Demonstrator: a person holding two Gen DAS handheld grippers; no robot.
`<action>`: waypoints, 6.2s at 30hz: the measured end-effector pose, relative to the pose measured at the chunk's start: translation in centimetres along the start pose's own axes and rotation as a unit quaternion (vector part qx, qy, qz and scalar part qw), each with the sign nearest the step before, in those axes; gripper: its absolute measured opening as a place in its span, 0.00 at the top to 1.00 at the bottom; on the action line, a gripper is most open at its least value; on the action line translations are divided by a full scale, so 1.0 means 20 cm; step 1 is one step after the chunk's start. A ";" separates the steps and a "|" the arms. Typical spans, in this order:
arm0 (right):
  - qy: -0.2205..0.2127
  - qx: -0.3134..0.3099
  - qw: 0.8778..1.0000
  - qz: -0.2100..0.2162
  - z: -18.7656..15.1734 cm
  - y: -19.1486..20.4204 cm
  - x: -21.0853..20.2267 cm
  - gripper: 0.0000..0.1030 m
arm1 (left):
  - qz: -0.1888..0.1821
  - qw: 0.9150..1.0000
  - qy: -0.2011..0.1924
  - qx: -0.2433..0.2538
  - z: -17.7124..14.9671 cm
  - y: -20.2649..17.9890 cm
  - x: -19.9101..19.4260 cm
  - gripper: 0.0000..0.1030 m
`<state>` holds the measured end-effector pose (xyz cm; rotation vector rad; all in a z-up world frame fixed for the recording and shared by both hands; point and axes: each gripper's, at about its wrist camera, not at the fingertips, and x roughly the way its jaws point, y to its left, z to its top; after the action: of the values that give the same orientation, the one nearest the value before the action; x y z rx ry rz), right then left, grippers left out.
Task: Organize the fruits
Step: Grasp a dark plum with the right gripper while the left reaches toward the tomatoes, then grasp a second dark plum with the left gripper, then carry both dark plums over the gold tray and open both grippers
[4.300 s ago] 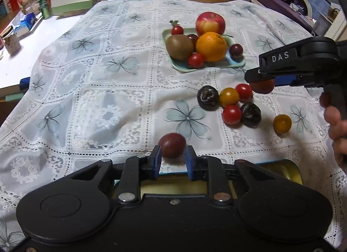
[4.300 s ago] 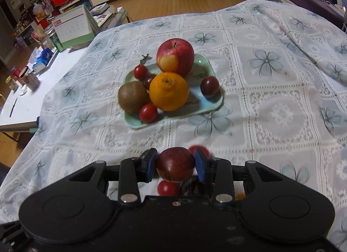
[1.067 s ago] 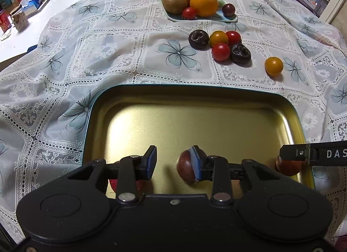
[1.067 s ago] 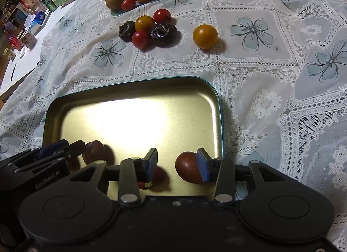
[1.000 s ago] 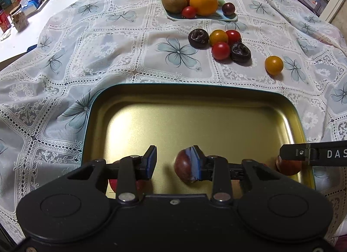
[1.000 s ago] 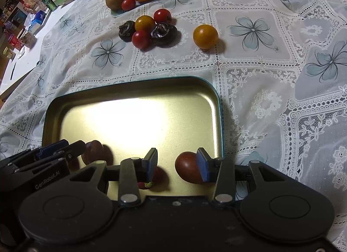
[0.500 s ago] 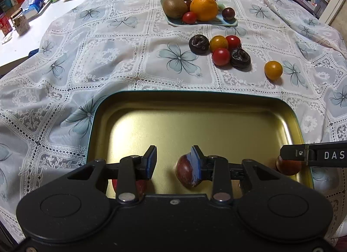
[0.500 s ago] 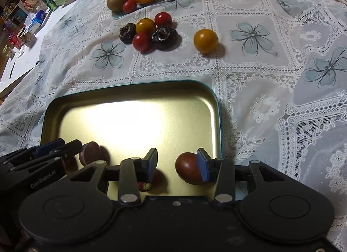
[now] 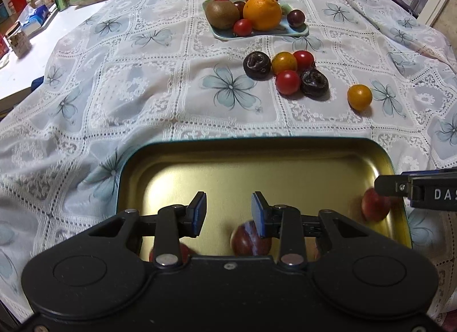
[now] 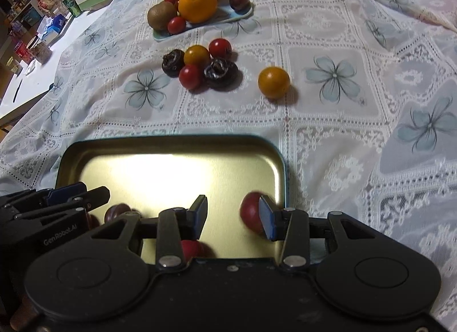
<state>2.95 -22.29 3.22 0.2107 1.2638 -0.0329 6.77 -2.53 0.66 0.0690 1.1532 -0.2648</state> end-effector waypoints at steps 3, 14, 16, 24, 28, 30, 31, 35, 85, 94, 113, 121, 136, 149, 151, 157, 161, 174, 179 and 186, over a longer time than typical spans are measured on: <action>-0.003 -0.002 1.000 -0.001 0.06 -0.01 0.01 0.58 | 0.006 1.000 -0.001 0.005 0.05 0.00 0.01 0.58; -0.018 0.001 1.000 -0.003 0.37 -0.02 0.13 0.58 | 0.015 1.000 0.004 -0.006 0.31 0.04 0.12 0.57; -0.021 0.003 1.000 -0.005 0.42 -0.01 0.16 0.58 | 0.020 1.000 0.001 -0.006 0.36 0.04 0.14 0.57; -0.019 -0.020 0.999 -0.022 0.58 0.08 0.33 0.58 | 0.040 0.999 0.004 -0.024 0.47 0.10 0.22 0.54; -0.007 -0.028 0.999 -0.027 0.60 0.10 0.41 0.58 | 0.039 0.999 0.012 -0.026 0.49 0.11 0.26 0.54; -0.002 -0.033 0.999 -0.025 0.61 0.12 0.44 0.58 | 0.036 0.999 0.016 -0.027 0.49 0.11 0.28 0.54; -0.002 -0.037 0.999 -0.025 0.61 0.13 0.45 0.58 | 0.034 0.999 0.018 -0.027 0.49 0.11 0.29 0.54; -0.017 -0.049 0.998 -0.041 0.64 0.16 0.50 0.56 | 0.028 0.999 0.021 -0.028 0.49 0.11 0.30 0.54; -0.140 0.039 0.989 0.013 0.61 -0.16 0.30 0.54 | -0.005 0.999 0.012 -0.046 0.76 -0.16 0.62 0.54; -0.135 0.034 0.990 0.014 0.60 -0.15 0.31 0.54 | 0.003 0.999 0.006 -0.044 0.79 -0.17 0.64 0.54; -0.136 0.029 0.990 0.016 0.59 -0.14 0.31 0.54 | 0.002 1.000 -0.007 -0.031 0.73 -0.12 0.51 0.54; -0.135 0.017 0.991 0.015 0.52 -0.10 0.31 0.54 | -0.018 0.999 -0.017 -0.033 0.49 0.03 0.21 0.54; -0.121 -0.014 0.990 0.067 0.15 0.07 0.04 0.54 | -0.009 0.998 -0.048 -0.040 -0.04 0.21 -0.13 0.54; -0.064 -0.044 0.995 0.066 -0.08 0.10 -0.07 0.54 | -0.012 0.997 -0.044 -0.065 -0.10 0.20 -0.08 0.54; -0.054 -0.039 0.996 0.063 -0.10 0.10 -0.04 0.54 | -0.005 0.997 -0.044 -0.063 -0.10 0.18 -0.06 0.54; -0.019 -0.033 0.998 0.050 -0.11 0.09 0.07 0.54 | 0.006 0.997 -0.038 -0.068 -0.11 0.16 -0.01 0.54; -0.013 -0.034 0.998 0.042 -0.12 0.09 0.10 0.54 | 0.010 0.997 -0.035 -0.068 -0.12 0.15 -0.01 0.54; -0.041 -0.054 0.997 0.030 -0.14 0.13 0.06 0.53 | 0.025 0.997 -0.045 -0.058 -0.14 0.15 -0.04 0.54; -0.045 -0.058 0.997 0.029 -0.14 0.13 0.05 0.53 | 0.023 0.997 -0.037 -0.057 -0.15 0.14 -0.02 0.54; -0.037 -0.055 0.997 0.030 -0.14 0.13 0.06 0.53 | 0.022 0.998 -0.033 -0.058 -0.16 0.14 -0.03 0.54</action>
<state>1.13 -19.14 1.59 0.1505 1.1808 0.0789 4.41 0.89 -0.32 -0.0173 1.0977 -0.1596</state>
